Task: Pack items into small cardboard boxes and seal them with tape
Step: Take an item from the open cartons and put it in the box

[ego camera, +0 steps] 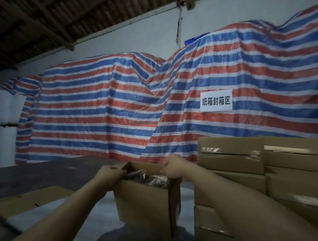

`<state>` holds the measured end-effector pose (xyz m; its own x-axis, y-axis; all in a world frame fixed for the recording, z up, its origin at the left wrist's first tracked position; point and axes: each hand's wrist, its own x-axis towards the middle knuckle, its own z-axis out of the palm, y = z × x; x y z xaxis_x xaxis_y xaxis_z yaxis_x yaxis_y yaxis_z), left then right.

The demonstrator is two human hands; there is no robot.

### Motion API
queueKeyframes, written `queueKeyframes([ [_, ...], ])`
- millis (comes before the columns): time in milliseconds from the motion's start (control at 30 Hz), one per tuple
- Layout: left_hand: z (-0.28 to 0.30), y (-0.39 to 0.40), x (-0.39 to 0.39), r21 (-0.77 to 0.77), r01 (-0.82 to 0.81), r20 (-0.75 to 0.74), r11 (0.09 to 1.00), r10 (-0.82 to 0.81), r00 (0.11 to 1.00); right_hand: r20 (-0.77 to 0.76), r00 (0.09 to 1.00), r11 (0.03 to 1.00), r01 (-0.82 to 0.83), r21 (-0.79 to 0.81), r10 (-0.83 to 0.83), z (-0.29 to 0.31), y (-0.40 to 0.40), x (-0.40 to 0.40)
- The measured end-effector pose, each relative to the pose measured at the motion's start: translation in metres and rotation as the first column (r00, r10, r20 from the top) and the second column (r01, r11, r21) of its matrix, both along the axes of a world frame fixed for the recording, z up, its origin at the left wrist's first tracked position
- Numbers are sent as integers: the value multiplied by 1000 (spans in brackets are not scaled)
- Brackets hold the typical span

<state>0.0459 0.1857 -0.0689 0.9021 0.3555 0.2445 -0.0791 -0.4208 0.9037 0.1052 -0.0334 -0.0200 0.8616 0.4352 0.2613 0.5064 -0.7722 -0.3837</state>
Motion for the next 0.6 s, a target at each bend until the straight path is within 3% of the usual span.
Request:
queueKeyframes([
  [100, 23, -20, -37, -223, 281, -39, 933, -296, 954, -51, 999, 1000, -16, -8, 15, 21, -36, -37],
  [167, 29, -37, -57, -342, 382, 8, 858, -404, 915, -103, 994, 999, -29, 23, 31, 28, -60, -61],
  [267, 29, -63, -76, -409, 384, 78, 828, -387, 919, -143, 989, 998, -19, 68, 28, 29, -85, -89],
  [400, 36, -91, -94, -436, 303, 61, 847, -308, 949, -170, 985, 997, -11, 81, 25, 29, -106, -111],
  [600, 55, -145, -107, -478, 286, 12, 830, -320, 947, -408, 913, 993, 40, 107, 7, 49, -169, -123],
])
